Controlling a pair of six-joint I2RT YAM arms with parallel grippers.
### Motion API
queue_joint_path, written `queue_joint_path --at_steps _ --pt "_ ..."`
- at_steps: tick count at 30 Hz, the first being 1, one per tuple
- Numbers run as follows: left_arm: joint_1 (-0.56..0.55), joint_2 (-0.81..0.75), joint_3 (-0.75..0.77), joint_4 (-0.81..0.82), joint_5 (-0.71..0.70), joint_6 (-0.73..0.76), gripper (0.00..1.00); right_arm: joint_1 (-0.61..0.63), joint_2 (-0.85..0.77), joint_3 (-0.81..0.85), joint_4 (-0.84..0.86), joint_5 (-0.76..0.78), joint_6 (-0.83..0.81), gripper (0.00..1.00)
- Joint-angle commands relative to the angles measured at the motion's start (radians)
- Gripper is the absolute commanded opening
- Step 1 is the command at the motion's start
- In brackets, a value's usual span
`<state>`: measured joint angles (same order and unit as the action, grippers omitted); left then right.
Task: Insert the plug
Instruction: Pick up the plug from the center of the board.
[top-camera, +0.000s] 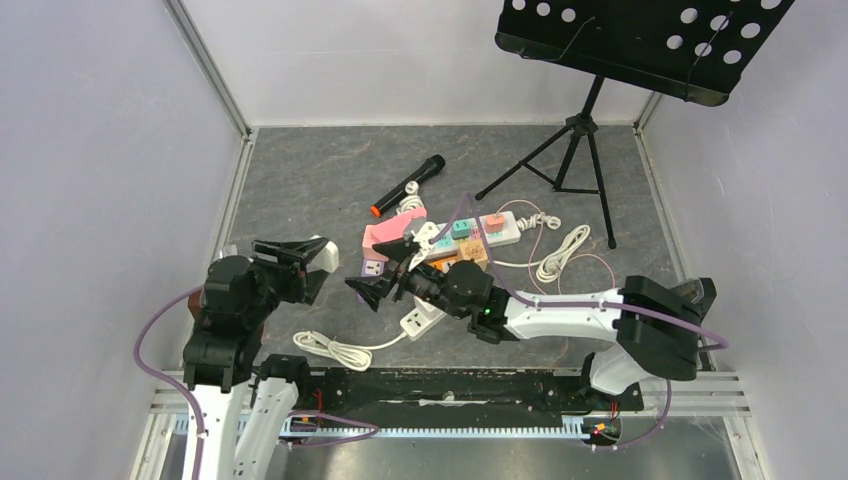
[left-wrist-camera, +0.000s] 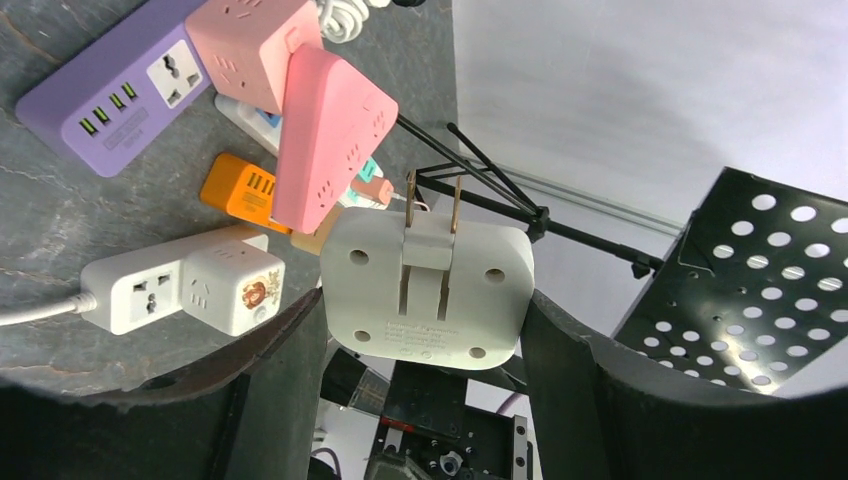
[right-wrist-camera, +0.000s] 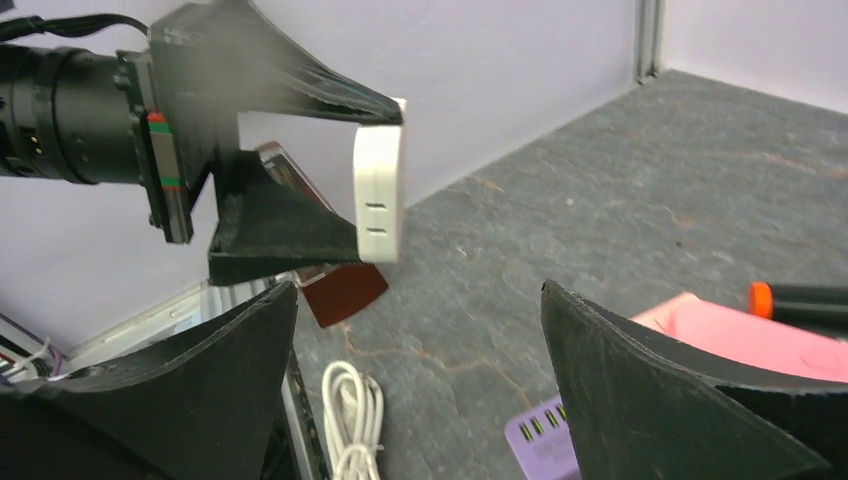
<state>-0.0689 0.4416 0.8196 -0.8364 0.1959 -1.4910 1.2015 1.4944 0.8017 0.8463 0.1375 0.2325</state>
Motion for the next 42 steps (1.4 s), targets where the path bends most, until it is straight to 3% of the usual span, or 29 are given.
queue_joint_path --at_steps 1,7,23,26,28,30,32,42 --pt "0.0 -0.019 0.054 -0.01 0.039 -0.061 0.46 0.034 0.071 0.098 0.151 0.044 -0.064 0.93" --pt "0.0 -0.049 0.075 -0.055 0.04 -0.056 0.45 0.043 0.211 0.209 0.221 0.057 -0.035 0.92" --pt "0.0 -0.085 0.092 -0.104 0.061 -0.051 0.45 0.076 0.341 0.332 0.254 0.112 -0.028 0.65" --pt "0.0 -0.083 0.093 -0.104 0.062 -0.051 0.47 0.076 0.343 0.34 0.24 0.111 -0.018 0.47" --pt "0.0 -0.082 0.098 -0.105 0.062 -0.046 0.51 0.076 0.345 0.346 0.225 0.102 -0.014 0.26" --pt "-0.001 -0.084 0.109 -0.105 0.054 -0.039 0.68 0.075 0.34 0.348 0.205 0.096 -0.005 0.1" --pt "-0.001 -0.078 0.128 -0.106 0.04 -0.02 0.76 0.075 0.327 0.343 0.187 0.102 0.005 0.0" --pt "-0.001 0.036 0.254 -0.077 0.056 0.149 0.8 0.002 0.099 0.247 -0.094 0.114 0.046 0.0"
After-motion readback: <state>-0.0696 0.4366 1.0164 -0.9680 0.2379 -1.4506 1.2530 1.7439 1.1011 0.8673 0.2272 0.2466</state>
